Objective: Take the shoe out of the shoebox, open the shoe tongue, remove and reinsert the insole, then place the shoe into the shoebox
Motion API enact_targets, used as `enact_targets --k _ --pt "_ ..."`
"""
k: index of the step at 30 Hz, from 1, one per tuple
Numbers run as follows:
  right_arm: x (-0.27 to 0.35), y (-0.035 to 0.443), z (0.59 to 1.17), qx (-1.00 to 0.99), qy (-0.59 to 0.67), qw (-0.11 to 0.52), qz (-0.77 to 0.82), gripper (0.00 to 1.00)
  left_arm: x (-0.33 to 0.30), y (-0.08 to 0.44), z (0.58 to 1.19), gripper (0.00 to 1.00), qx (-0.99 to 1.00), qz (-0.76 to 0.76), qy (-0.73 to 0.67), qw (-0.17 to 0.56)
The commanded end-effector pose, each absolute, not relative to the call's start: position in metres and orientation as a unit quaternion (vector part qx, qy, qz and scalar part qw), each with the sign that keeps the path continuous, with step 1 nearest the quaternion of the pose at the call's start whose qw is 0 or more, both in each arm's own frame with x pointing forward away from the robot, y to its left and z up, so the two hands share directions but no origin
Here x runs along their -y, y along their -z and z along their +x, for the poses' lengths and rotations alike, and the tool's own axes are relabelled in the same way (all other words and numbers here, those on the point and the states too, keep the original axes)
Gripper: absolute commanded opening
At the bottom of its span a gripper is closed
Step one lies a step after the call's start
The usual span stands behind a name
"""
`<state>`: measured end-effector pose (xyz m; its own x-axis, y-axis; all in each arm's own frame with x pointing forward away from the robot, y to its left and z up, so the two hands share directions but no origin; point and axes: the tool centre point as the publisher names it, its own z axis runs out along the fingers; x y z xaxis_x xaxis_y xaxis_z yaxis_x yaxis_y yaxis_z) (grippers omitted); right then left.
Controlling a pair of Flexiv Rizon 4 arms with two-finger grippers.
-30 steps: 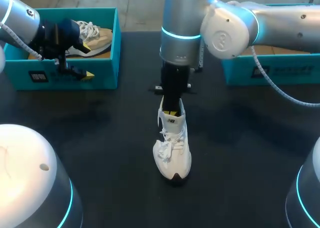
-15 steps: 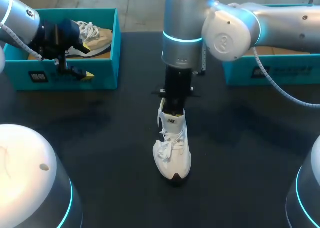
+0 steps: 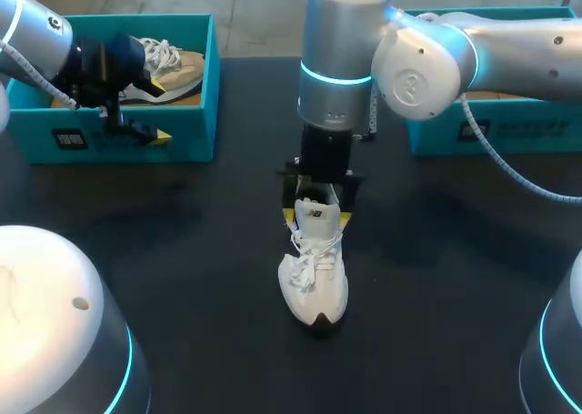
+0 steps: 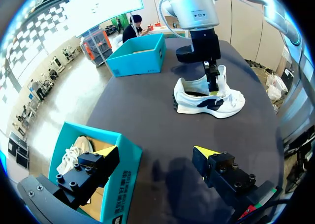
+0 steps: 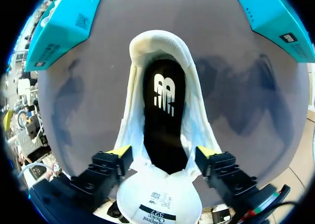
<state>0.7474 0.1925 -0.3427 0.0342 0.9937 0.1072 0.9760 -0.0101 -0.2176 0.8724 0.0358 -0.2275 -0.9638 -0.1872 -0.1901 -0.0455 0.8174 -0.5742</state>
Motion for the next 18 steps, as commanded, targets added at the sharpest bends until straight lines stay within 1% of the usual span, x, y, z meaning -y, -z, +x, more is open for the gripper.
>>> enact_targets --k 1,8,18 --pt "-0.1954 0.3466 0.7515 0.703 -0.038 0.118 -0.700 1.00 -0.0354 0.2273 0.8723 1.00 -0.946 -0.062 0.294 0.120" --pt "-0.1997 0.3543 0.7556 0.715 -0.040 0.124 -0.687 1.00 -0.0354 0.2273 0.8723 1.00 -0.946 -0.062 0.294 0.120" --pt "-0.1958 0.3472 0.7586 0.717 -0.047 0.111 -0.686 1.00 -0.0354 0.2273 0.8723 1.00 -0.946 -0.062 0.294 0.120"
